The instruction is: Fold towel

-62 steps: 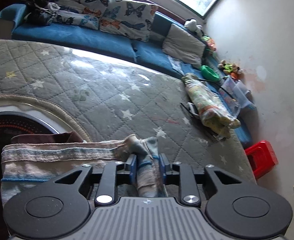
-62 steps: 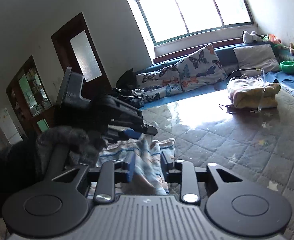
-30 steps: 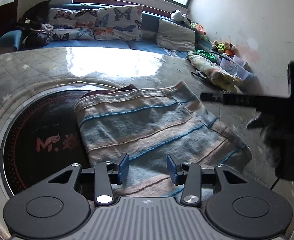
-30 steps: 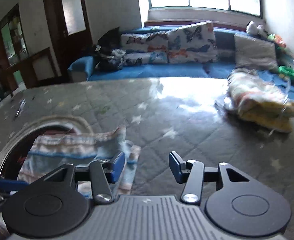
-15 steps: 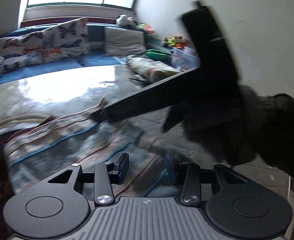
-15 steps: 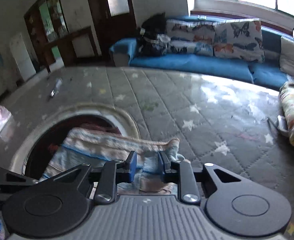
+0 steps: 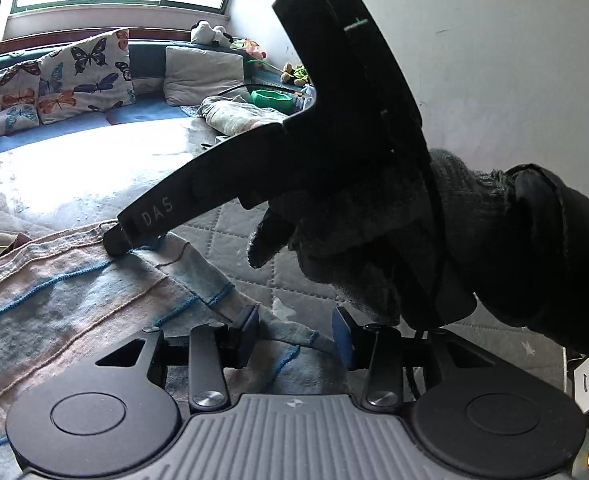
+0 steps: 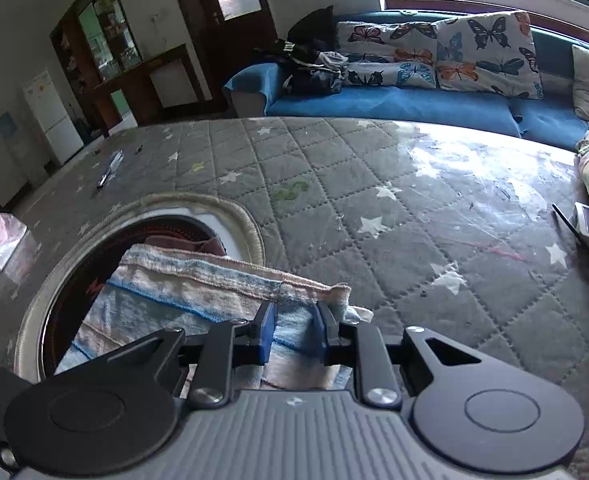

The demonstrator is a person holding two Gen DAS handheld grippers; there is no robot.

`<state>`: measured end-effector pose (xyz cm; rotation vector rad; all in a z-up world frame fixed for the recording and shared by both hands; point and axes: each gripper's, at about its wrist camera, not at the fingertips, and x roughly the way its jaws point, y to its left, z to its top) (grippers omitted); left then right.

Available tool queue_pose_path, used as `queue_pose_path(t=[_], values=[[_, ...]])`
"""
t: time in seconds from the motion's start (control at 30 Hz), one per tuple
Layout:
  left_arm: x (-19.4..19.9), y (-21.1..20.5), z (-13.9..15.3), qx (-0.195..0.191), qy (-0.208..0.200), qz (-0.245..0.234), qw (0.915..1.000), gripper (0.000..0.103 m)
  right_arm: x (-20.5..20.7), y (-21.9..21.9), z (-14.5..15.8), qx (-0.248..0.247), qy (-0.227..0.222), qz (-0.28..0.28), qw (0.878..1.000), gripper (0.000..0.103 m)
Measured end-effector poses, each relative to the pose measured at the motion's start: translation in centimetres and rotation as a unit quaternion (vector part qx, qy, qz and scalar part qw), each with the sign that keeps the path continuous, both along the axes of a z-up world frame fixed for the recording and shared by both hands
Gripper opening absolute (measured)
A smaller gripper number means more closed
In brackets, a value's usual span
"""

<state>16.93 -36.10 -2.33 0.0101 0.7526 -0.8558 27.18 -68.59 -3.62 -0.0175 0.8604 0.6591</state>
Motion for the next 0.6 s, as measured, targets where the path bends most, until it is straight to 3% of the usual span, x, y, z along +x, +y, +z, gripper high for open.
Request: queue_pose_path(t=[0.3,0.53,0.6], values=[[-3.4,4.6,2.2,0.016,-0.042,0.012,0.9989,0.045,-4.9,-1.9,2.8,0.009,-0.039,-0.013,0.999,0.021],[-7.2,9.2,2.3,0.062,-0.084,0.031,0.9941,0.052,-10.8,-4.9,3.2,0.023,-0.021,-0.041,0.999,0.023],[-8.1,9.9,1.8,0.079,-0.089,0.031,0.9924,0.052,-12.0,-5.7,3.0,0.036,-0.006,-0.048,0.998,0.029]])
